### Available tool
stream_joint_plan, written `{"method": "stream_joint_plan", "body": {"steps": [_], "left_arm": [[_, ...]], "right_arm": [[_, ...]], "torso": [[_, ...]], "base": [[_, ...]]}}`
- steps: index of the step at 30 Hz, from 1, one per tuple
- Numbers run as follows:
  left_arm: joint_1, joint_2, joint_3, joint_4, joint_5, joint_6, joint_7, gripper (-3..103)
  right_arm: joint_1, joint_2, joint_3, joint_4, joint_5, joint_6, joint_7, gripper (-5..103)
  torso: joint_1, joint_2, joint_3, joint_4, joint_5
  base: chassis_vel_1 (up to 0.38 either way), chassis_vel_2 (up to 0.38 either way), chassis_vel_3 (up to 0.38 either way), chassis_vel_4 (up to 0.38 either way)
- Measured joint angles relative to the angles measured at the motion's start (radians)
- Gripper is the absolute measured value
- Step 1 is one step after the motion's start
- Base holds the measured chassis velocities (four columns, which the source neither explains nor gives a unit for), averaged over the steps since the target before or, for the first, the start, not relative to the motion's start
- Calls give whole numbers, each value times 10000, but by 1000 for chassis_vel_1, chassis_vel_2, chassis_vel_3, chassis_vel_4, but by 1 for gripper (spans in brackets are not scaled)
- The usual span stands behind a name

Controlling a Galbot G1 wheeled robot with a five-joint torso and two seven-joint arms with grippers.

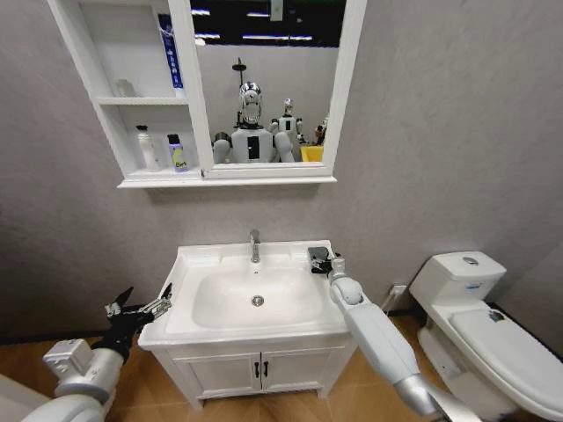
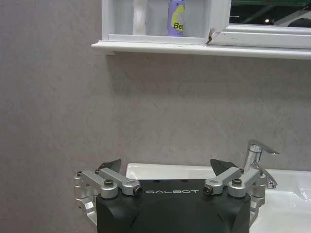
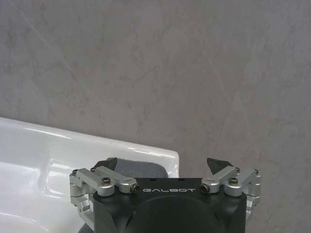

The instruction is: Move facial cleanser and shampoo from washbasin to cabinet, then wipe washbasin with towel.

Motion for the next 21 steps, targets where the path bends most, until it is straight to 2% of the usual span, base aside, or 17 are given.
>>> {"method": "stream_joint_plan", "body": {"steps": [3, 4, 6, 7, 8, 9, 10, 11, 12, 14, 21], "left_arm": [[1, 0, 0, 0, 0, 0, -5, 100], [1, 0, 0, 0, 0, 0, -5, 100], [0, -1, -1, -1, 0, -1, 1, 100], [0, -1, -1, -1, 0, -1, 1, 100], [0, 0, -1, 0, 0, -1, -4, 100], [0, 1, -1, -1, 0, -1, -2, 100], [0, 1, -1, -1, 0, -1, -2, 100], [0, 0, 0, -1, 0, 0, 0, 100], [0, 0, 0, -1, 0, 0, 0, 100], [0, 0, -1, -1, 0, -1, 1, 100], [0, 0, -1, -1, 0, -1, 1, 100]], "right_arm": [[-1338, -725, 489, 2054, 592, -389, 281, 100], [-1338, -725, 489, 2054, 592, -389, 281, 100], [-2363, -1111, 942, 3821, 1046, -1029, 588, 100], [-2363, -1111, 942, 3821, 1046, -1029, 588, 100], [-3105, -1256, 1218, 4755, 1219, -1295, 852, 100], [-3813, -1326, 1437, 5588, 1277, -1376, 1026, 100], [-3813, -1326, 1437, 5588, 1277, -1376, 1026, 100], [-4592, -1336, 1658, 6517, 1242, -1382, 1246, 100], [-4592, -1336, 1658, 6517, 1242, -1382, 1246, 100], [-5690, -1270, 1779, 7811, 1210, -1518, 1664, 100], [-6808, -819, 1473, 9459, 632, -1991, 2140, 100]], "torso": [[0, 0, 0, -8, 1], [0, 0, 0, -8, 1], [-1, 2, -2, -4, -6], [-1, 2, -2, -4, -6], [-2, 2, -2, 0, -5], [-1, 1, -1, -5, 5], [-1, 1, -1, -5, 5], [-3, 2, -2, -3, -2], [-3, 2, -2, -3, -2], [-3, 2, -2, -3, 1], [-2, 2, -1, 1, -2]], "base": [[0, 0, 0, 0], [0, 0, 0, 0], [0, 0, 0, 0], [0, 0, 0, 0], [0, 0, 0, 0], [0, 0, 0, 0], [0, 0, 0, 0], [0, 0, 0, 0], [0, 0, 0, 0], [0, 0, 0, 0], [0, 0, 0, 0]]}}
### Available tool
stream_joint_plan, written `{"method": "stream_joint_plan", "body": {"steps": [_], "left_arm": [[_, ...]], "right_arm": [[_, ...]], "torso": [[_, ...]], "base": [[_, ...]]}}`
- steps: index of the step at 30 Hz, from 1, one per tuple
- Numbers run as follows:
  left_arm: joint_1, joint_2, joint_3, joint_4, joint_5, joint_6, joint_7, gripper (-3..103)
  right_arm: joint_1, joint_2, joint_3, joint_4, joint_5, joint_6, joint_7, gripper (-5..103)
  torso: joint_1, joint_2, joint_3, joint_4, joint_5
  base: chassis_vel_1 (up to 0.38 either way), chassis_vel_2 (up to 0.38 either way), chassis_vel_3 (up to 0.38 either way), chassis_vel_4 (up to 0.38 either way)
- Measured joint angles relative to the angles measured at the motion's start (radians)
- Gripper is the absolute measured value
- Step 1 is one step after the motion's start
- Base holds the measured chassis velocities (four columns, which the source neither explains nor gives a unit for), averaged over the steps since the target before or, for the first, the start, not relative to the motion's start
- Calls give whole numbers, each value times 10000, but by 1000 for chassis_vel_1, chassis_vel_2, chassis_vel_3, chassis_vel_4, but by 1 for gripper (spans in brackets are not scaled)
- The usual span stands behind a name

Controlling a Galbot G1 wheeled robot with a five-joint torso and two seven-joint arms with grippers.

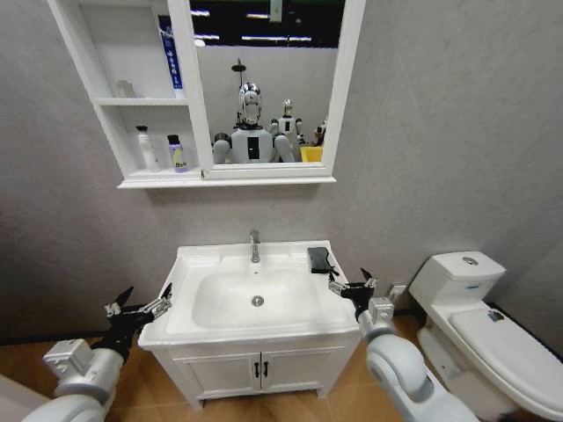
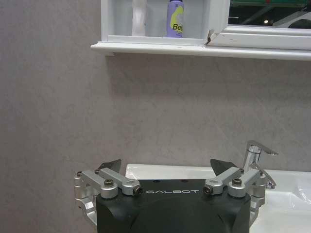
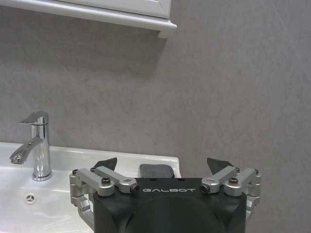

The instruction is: Move facial cleanser and shampoo from washbasin to cabinet, then wipe washbasin with towel.

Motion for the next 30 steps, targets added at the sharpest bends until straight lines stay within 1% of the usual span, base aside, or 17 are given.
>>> {"method": "stream_joint_plan", "body": {"steps": [2, 3, 5, 7, 12, 19, 22, 25, 27, 30], "left_arm": [[0, 1, 0, 0, 0, 0, 0, 100], [0, 1, 0, 0, 0, 0, 0, 100], [0, 0, 0, 0, 0, 0, 0, 100], [0, 0, 0, 1, 0, 0, 0, 100], [0, 0, 0, 0, 0, 0, 0, 100], [0, 1, 0, 0, 0, 0, 0, 100], [0, 1, 0, 0, 0, 0, 0, 100], [0, 0, 0, 0, 0, 1, 0, 100], [0, 0, 1, 0, 0, 0, 0, 100], [0, 0, 0, 0, 0, 0, 0, 100]], "right_arm": [[-257, 221, -130, 185, -511, -51, 19, 100], [-257, 221, -130, 185, -511, -51, 19, 100], [-466, 370, -263, 334, -1028, -102, -28, 100], [-498, 405, -331, 401, -1142, -145, -35, 100], [-462, 327, -389, 532, -1180, -328, -55, 100], [-364, 216, -348, 549, -1139, -345, -78, 100], [-270, 155, -348, 556, -1039, -371, -89, 100], [-295, 125, -384, 595, -1029, -378, -105, 100], [-323, 123, -395, 608, -1034, -378, -118, 100], [-383, 123, -398, 628, -1072, -377, -180, 100]], "torso": [[0, 0, 0, -1, 1], [0, 0, 0, -1, 1], [0, 0, 0, -3, 0], [0, 0, 0, -3, 0], [4, -1, 3, -1, 1], [7, -4, 3, -2, 2], [4, -3, 2, 1, -1], [3, -3, 3, -1, 5], [3, -2, 2, -4, 0], [1, -2, 2, -2, 3]], "base": [[0, 0, 0, 0], [0, 0, 0, 0], [0, 0, 0, 0], [0, 0, 0, 0], [0, 0, 0, 0], [68, -64, -72, 76], [166, -150, -144, 161], [205, -193, -189, 173], [217, -200, -233, 204], [268, -245, -272, 245]]}}
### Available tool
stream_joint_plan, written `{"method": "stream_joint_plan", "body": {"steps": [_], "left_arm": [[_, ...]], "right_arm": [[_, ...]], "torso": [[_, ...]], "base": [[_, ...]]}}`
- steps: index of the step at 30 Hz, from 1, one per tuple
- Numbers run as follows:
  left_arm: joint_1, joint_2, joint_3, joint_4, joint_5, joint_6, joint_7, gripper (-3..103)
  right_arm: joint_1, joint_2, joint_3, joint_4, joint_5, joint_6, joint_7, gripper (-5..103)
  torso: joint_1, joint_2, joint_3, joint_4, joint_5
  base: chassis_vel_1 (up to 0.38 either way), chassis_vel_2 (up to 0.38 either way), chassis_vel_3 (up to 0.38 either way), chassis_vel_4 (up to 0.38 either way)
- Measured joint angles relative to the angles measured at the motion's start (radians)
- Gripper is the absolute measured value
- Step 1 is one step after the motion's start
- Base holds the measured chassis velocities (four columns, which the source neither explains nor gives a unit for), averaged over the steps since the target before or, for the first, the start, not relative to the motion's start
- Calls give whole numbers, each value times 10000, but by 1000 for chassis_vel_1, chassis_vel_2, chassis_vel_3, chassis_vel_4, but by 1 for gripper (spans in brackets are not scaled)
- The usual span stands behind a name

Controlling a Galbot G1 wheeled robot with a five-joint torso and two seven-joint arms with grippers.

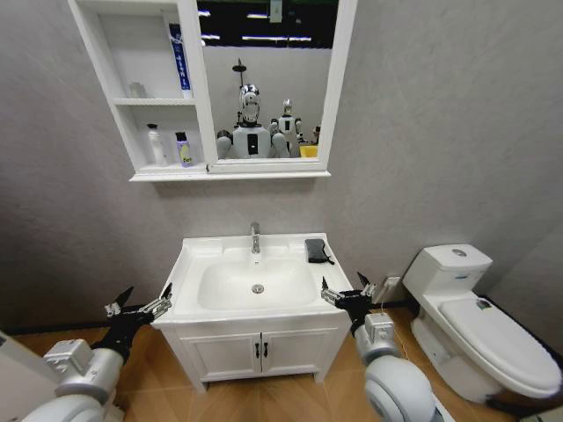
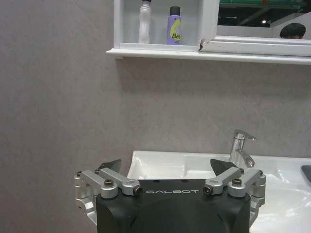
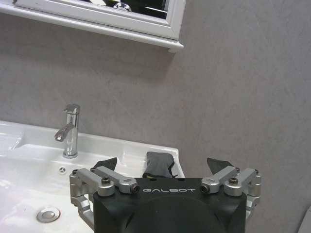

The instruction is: Move facial cleanser and shampoo from washbasin to cabinet, then wipe washbasin with towel.

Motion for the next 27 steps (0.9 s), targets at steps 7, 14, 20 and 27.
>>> {"method": "stream_joint_plan", "body": {"steps": [7, 14, 20, 27], "left_arm": [[0, 0, 0, 0, 0, 0, 0, 100], [0, 0, 0, 0, 0, 0, 0, 100], [0, 0, -1, 0, 0, 0, 2, 100], [1, 0, -1, -1, 0, 0, 1, 100]], "right_arm": [[77, -70, 26, -63, 32, 26, -95, 100], [-19, -14, -163, -113, -61, 131, -265, 100], [-53, -115, -157, -175, -121, 216, -436, 100], [-38, -190, -255, -255, -135, 224, -554, 100]], "torso": [[2, -1, 1, -1, 0], [-3, 3, -2, 0, -11], [-3, 3, -2, -3, -8], [-2, 2, -2, 0, 1]], "base": [[301, -305, -310, 299], [365, -367, -359, 353], [372, -365, -360, 350], [356, -355, -341, 342]]}}
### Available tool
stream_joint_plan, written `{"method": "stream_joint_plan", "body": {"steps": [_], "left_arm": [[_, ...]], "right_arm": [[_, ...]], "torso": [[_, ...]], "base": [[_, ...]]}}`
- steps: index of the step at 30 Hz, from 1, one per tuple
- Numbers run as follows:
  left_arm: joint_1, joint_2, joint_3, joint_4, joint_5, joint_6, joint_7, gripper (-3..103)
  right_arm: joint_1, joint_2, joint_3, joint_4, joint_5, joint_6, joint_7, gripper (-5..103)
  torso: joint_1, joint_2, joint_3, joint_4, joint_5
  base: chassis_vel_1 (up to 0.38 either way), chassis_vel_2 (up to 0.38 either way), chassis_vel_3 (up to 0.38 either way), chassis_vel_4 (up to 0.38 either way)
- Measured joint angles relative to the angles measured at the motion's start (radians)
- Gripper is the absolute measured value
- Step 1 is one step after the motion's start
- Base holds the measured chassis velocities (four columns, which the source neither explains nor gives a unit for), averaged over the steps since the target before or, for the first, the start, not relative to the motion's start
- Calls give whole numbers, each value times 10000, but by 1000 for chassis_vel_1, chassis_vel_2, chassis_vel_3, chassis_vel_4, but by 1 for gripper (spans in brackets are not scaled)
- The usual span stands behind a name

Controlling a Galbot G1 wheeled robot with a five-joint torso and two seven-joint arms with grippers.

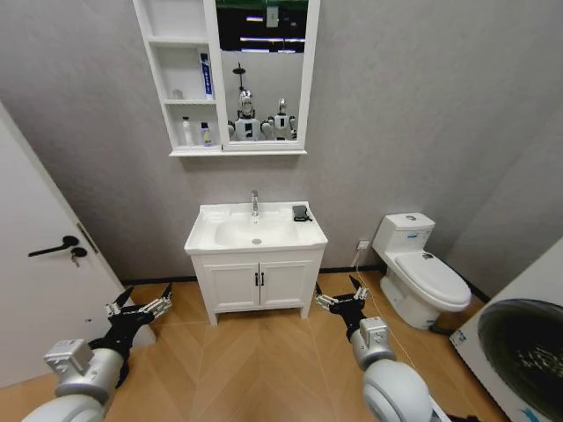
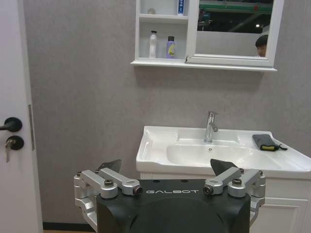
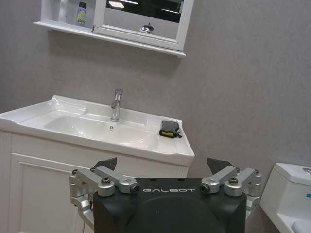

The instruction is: Move facial cleanser and shampoo from washbasin to cabinet, then wipe washbasin with towel.

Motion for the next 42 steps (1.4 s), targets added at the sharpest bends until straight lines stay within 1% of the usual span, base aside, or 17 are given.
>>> {"method": "stream_joint_plan", "body": {"steps": [3, 5, 6, 8, 9, 10, 11, 13, 14, 15, 17, 19, 22, 28, 42], "left_arm": [[0, 0, 0, 1, 0, 0, -3, 100], [0, 0, 0, 0, 0, 0, 0, 100], [0, 0, 0, 1, 0, 0, -1, 100], [1, 0, 0, 0, 0, 0, 0, 100], [2, 0, -2, 1, 0, 0, -3, 100], [3, 0, -2, 1, 0, 0, -8, 100], [3, 0, -2, 1, 0, 0, -8, 100], [1, 0, 0, 2, 0, 0, -5, 100], [1, 0, 0, 1, 0, 0, -1, 100], [1, 0, 0, 1, 0, 0, -1, 100], [-2, 0, 0, 3, 0, 0, -1, 100], [-2, 0, 0, 2, 0, 0, -1, 100], [-1, 0, 0, 3, 0, 0, -1, 100], [-1, 0, 0, 3, 0, 0, -1, 100], [0, 0, 0, 2, 0, 0, -2, 100]], "right_arm": [[-7, 0, -74, -52, 118, 113, -114, 100], [9, 2, -73, -197, 120, 472, -273, 100], [42, 3, -64, -281, 122, 607, -302, 100], [85, 4, -50, -380, 140, 735, -317, 100], [119, -1, -34, -443, 173, 822, -349, 100], [145, -24, -4, -477, 194, 879, -387, 100], [145, -24, -4, -477, 194, 879, -387, 100], [162, -119, 70, -500, 159, 873, -476, 100], [164, -140, 88, -502, 148, 860, -491, 100], [164, -140, 88, -502, 148, 860, -491, 100], [171, -154, 96, -502, 137, 842, -503, 100], [174, -155, 96, -503, 137, 837, -504, 100], [177, -155, 97, -502, 134, 827, -505, 100], [176, -154, 99, -500, 130, 817, -505, 100], [176, -148, 99, -494, 129, 801, -505, 100]], "torso": [[5, -3, 2, 0, -5], [-4, 2, -1, -2, 0], [-4, 1, 0, 2, -4], [-6, 3, -1, -1, 0], [-8, 4, -3, 9, -2], [-7, 5, -3, 10, -6], [-7, 5, -3, 10, -6], [-7, 4, -2, -9, -4], [-5, 2, 0, -12, 4], [-5, 2, 0, -12, 4], [12, -6, 6, 1, -4], [15, -8, 7, 3, 0], [15, -8, 6, 4, -5], [4, -4, 1, -3, -4], [2, -1, 2, 4, -3]], "base": [[347, -380, -356, 326], [328, -310, -314, 304], [269, -285, -309, 278], [269, -256, -263, 278], [161, -227, -217, 163], [161, 49, -151, 163], [161, 49, -151, 163], [21, 28, -82, 39], [-104, -63, -46, -1], [-104, -63, -46, -1], [-90, 23, 88, -25], [-65, 52, 88, -27], [-47, 71, 66, -51], [0, 0, 0, 0], [18, 16, 27, 25]]}}
